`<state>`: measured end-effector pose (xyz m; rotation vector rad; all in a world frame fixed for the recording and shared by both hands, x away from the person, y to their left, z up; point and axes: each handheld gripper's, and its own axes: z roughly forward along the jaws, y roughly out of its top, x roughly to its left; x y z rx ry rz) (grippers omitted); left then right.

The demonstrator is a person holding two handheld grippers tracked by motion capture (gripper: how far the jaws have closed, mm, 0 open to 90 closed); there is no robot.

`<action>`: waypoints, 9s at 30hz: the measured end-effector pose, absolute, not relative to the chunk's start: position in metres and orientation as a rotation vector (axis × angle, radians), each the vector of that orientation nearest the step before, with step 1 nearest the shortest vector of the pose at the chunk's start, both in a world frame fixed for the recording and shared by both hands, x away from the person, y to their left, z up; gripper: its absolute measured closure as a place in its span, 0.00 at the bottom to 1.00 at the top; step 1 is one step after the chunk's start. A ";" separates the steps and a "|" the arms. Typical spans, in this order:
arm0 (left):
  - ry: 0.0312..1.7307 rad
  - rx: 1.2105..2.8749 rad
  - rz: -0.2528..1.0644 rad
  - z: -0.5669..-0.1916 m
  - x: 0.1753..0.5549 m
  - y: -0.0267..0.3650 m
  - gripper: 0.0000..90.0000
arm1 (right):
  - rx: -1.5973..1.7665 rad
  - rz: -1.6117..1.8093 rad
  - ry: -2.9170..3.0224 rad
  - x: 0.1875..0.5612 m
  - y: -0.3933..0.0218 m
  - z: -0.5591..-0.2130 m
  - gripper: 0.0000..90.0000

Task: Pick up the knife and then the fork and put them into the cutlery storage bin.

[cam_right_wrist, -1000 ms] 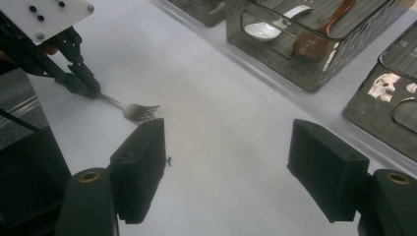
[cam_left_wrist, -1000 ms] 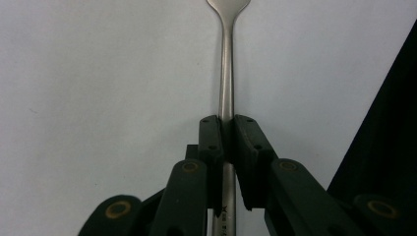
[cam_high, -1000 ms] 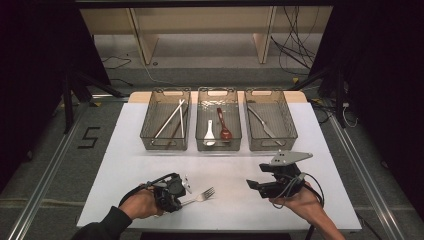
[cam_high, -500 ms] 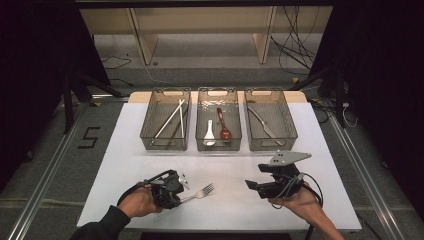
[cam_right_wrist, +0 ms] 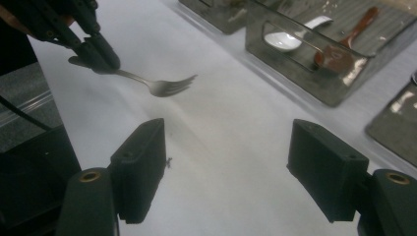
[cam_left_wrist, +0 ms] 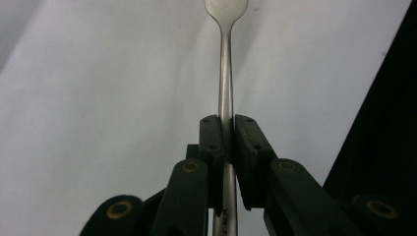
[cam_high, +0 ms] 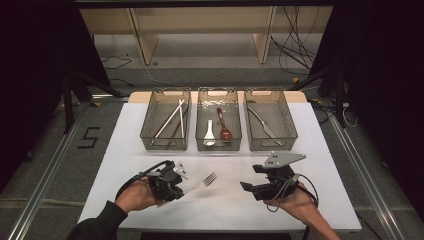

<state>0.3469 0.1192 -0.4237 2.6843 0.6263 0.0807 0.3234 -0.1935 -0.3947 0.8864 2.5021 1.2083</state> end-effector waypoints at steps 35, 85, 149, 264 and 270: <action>0.405 2.700 -0.222 -0.405 0.342 0.071 0.91 | 0.142 0.878 2.673 0.296 -0.099 -0.425 0.52; 0.643 2.363 0.054 -0.382 0.352 0.112 0.24 | 0.045 0.614 2.599 0.311 -0.140 -0.429 0.98; 0.831 2.020 0.291 -0.409 0.335 0.180 0.17 | 1.106 0.857 2.275 0.480 -0.235 -0.370 0.98; 0.813 1.946 0.265 -0.408 0.335 0.183 0.17 | 1.089 1.479 2.188 0.365 -0.221 -0.380 0.31; 0.807 1.925 0.267 -0.407 0.334 0.184 0.17 | 1.054 1.490 2.219 0.353 -0.217 -0.383 0.28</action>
